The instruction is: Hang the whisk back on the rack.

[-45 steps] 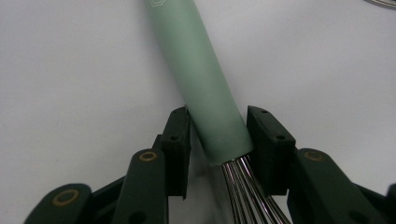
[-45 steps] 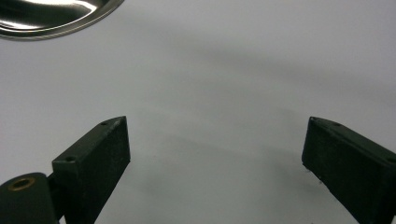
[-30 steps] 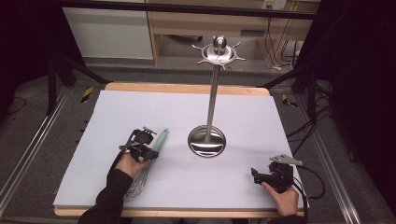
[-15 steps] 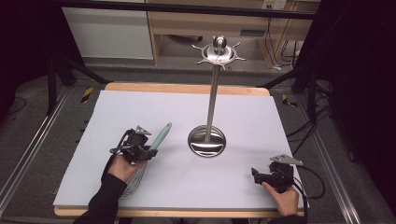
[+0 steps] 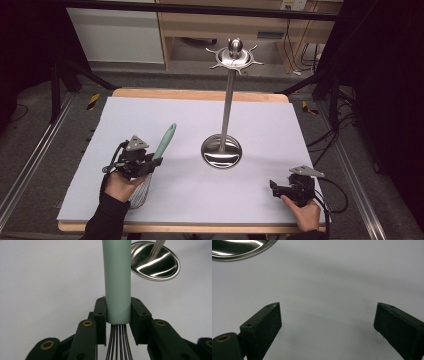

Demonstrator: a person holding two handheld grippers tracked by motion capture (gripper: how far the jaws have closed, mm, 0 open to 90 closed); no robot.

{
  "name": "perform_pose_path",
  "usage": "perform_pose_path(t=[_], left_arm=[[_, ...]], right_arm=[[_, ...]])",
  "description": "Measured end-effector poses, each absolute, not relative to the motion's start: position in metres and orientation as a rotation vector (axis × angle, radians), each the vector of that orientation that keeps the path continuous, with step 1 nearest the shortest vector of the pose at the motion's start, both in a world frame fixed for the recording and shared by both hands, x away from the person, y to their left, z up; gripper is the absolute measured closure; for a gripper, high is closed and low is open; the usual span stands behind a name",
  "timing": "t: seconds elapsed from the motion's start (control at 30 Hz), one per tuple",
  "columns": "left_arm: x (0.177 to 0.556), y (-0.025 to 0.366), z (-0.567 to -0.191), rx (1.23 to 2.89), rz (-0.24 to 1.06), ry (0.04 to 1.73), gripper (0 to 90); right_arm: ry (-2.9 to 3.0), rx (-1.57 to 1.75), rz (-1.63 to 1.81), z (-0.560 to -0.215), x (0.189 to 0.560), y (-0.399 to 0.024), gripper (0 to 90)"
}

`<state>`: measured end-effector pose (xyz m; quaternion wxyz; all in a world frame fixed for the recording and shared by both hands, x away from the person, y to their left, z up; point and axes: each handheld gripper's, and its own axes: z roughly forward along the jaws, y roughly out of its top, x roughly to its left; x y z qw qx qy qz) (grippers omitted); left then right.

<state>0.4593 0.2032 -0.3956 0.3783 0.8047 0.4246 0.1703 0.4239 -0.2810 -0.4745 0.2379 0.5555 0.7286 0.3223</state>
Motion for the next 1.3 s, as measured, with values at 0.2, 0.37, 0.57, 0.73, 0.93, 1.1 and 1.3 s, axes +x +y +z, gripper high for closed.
perform_pose_path(t=[0.2,0.37,0.57,0.73,0.93,1.1,1.3], left_arm=[[0.451,0.216,-0.385,1.959,0.48,1.069,68.7],[0.447,0.22,-0.379,1.897,0.518,1.041,68.8],[0.444,0.219,-0.37,1.857,0.554,1.006,68.8],[0.443,0.218,-0.362,1.821,0.569,0.984,68.7],[0.443,0.214,-0.352,1.819,0.583,0.949,68.7],[0.445,0.209,-0.347,1.805,0.585,0.931,68.7],[0.446,0.197,-0.338,1.78,0.574,0.894,68.7]], right_arm=[[1.999,1.518,0.888,-0.473,0.423,-0.282,8.1],[2.001,1.513,0.889,-0.474,0.423,-0.281,8.1],[1.997,1.51,0.891,-0.473,0.423,-0.282,8.1],[1.995,1.515,0.894,-0.473,0.423,-0.281,8.1],[1.992,1.518,0.892,-0.473,0.423,-0.281,8.1],[1.987,1.527,0.904,-0.473,0.423,-0.281,8.1],[1.985,1.527,0.906,-0.473,0.423,-0.281,8.1]])
